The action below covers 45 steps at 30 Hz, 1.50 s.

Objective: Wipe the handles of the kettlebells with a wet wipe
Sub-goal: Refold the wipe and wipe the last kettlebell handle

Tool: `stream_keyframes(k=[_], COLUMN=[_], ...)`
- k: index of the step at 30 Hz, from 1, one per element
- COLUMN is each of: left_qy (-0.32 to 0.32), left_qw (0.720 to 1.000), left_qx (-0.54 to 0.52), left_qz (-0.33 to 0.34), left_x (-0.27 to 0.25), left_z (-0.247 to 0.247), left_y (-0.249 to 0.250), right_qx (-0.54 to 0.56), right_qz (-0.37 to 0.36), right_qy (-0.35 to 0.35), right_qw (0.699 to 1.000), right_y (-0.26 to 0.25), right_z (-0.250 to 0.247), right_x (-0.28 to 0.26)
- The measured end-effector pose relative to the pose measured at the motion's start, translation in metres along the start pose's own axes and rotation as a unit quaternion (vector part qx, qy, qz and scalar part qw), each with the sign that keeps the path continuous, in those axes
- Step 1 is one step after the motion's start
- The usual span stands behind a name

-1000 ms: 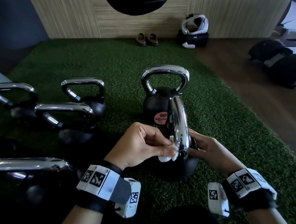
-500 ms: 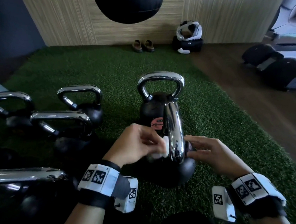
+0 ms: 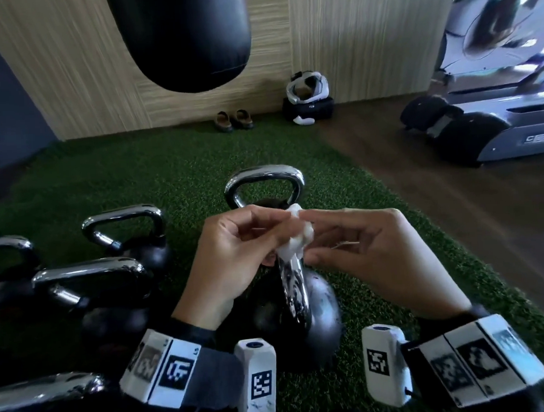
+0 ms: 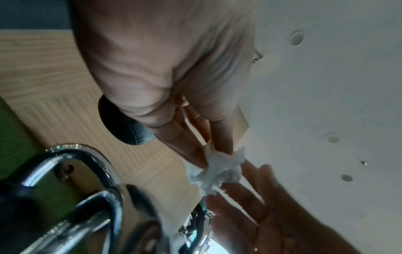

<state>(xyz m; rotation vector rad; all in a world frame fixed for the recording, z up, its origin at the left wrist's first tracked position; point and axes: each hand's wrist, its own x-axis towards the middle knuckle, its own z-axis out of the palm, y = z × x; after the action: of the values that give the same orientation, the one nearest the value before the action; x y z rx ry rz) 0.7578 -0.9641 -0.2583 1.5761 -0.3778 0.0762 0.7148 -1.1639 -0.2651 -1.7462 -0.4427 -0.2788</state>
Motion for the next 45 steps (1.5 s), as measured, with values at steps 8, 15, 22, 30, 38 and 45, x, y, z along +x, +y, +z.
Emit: stream_keyframes(k=[8, 15, 22, 30, 38, 45], left_qy=[-0.051, -0.190, -0.056, -0.025, -0.070, -0.072], left_qw=[0.997, 0.928, 0.900, 0.929, 0.962, 0.954], left_qx=[-0.041, 0.315, 0.431, 0.347, 0.215, 0.243], left_qz=[-0.049, -0.066, -0.034, 0.128, 0.155, 0.158], left_x=[-0.008, -0.027, -0.051, -0.039, -0.035, -0.032], left_z=[-0.001, -0.034, 0.025, 0.011, -0.013, -0.011], left_y=[0.004, -0.113, -0.159, -0.171, -0.160, -0.155], right_qx=[-0.021, 0.009, -0.113, -0.121, -0.173, -0.134], right_qz=[0.028, 0.130, 0.232, 0.220, 0.230, 0.174], right_qy=[0.091, 0.139, 0.123, 0.075, 0.078, 0.163], right_qw=[0.995, 0.982, 0.958, 0.965, 0.955, 0.962], right_y=[0.017, 0.060, 0.121, 0.130, 0.136, 0.133], right_z=[-0.001, -0.021, -0.008, 0.014, 0.026, 0.025], right_x=[0.000, 0.000, 0.016, 0.041, 0.046, 0.057])
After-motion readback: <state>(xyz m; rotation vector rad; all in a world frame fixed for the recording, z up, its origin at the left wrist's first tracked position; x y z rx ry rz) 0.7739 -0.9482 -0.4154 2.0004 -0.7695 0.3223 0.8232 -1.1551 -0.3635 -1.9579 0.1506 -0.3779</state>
